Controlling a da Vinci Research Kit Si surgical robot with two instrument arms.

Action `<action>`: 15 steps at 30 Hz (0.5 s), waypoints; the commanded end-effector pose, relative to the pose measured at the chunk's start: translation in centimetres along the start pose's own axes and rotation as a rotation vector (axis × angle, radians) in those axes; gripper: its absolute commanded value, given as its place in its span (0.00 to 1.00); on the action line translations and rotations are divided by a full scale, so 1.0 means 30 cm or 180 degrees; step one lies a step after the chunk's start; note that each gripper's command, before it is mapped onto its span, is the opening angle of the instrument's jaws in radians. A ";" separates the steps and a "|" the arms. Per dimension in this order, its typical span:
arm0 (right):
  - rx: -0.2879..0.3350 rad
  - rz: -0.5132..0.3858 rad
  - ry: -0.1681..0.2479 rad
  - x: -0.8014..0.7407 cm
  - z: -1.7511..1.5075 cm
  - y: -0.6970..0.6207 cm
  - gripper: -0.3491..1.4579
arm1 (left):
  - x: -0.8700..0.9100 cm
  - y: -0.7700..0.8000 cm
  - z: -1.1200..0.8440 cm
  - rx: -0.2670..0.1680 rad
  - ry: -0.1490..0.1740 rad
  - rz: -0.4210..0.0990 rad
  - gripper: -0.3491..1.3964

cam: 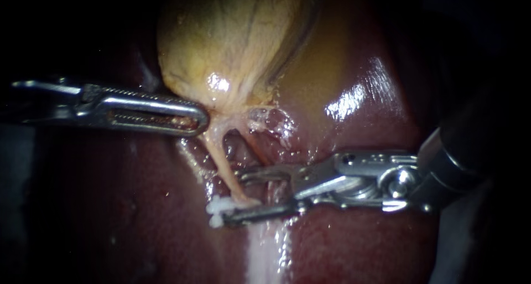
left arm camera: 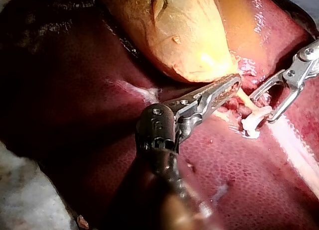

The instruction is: Going back second clip left tube

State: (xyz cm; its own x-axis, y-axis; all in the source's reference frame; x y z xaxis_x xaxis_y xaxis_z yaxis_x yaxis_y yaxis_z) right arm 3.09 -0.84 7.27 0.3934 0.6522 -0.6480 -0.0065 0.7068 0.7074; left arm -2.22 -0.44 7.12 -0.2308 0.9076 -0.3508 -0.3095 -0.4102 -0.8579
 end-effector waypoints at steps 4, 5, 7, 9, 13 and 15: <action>0.0033 -0.0063 0.0041 0.0050 -0.011 -0.0009 0.47 | 0.0000 -0.0003 0.0003 0.0000 0.0000 0.0001 0.00; 0.0039 -0.0086 0.0071 0.0065 -0.014 -0.0010 0.47 | 0.0000 -0.0005 0.0003 0.0000 0.0000 0.0002 0.00; 0.0029 -0.0121 0.0105 0.0085 -0.019 -0.0010 0.47 | 0.0000 -0.0007 0.0004 0.0000 0.0000 0.0003 0.00; -0.0005 -0.0193 0.0113 0.0106 -0.025 -0.0009 0.47 | -0.0001 -0.0008 0.0004 0.0000 0.0000 0.0003 0.00; -0.0005 -0.0363 0.0115 0.0141 -0.033 -0.0001 0.47 | -0.0001 -0.0008 0.0005 0.0000 0.0000 0.0003 0.00; 0.0002 -0.0406 0.0115 0.0152 -0.037 0.0002 0.47 | 0.0000 -0.0008 0.0007 0.0001 0.0000 0.0003 0.00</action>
State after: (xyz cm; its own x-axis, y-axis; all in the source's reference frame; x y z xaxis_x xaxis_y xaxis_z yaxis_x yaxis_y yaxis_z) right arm 2.24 -0.22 6.65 0.3574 0.5619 -0.7460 0.0448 0.7875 0.6147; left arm -2.23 -0.43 7.15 -0.2311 0.9071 -0.3518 -0.3089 -0.4113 -0.8576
